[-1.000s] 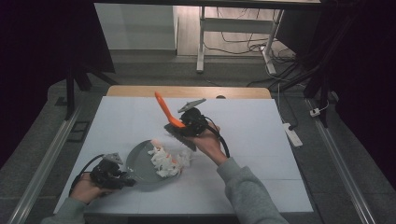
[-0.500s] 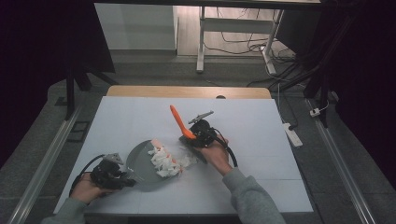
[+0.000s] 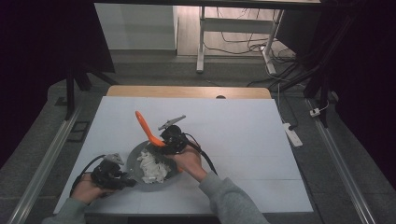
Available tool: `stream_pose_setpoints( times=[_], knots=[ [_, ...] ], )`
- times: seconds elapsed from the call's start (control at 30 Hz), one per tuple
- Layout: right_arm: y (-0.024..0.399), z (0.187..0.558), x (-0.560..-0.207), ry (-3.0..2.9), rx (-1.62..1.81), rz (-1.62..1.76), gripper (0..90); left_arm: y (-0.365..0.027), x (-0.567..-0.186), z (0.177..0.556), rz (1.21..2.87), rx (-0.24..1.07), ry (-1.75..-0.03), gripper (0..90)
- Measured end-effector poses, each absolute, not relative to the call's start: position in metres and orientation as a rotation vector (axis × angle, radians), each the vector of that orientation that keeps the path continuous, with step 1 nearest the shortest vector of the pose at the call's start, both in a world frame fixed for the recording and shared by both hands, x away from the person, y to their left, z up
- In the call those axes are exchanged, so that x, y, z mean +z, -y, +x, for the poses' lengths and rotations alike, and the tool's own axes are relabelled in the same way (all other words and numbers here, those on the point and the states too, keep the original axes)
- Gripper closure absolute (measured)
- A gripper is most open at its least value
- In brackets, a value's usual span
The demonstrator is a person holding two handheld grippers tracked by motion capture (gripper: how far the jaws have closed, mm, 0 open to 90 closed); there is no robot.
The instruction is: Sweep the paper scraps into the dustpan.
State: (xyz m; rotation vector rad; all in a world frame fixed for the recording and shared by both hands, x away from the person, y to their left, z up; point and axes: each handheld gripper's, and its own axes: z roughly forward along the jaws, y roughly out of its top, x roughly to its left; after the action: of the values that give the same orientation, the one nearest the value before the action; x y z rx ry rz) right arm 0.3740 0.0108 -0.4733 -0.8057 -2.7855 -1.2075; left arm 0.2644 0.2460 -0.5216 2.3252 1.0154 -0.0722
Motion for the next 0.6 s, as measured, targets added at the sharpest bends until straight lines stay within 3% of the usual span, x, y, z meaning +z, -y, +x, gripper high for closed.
stream_pose_setpoints(
  times=[0.3, 0.6],
  knots=[
    [0.036, 0.394, -0.445, 2.871, -1.26, -0.931, 70.1, -0.244, -0.523, 0.265, 2.329, -0.074, -1.012, 60.9],
    [0.031, 0.424, -0.471, 2.932, -1.199, -0.98, 70.1, -0.243, -0.523, 0.265, 2.325, -0.075, -1.014, 60.9]
  ],
)
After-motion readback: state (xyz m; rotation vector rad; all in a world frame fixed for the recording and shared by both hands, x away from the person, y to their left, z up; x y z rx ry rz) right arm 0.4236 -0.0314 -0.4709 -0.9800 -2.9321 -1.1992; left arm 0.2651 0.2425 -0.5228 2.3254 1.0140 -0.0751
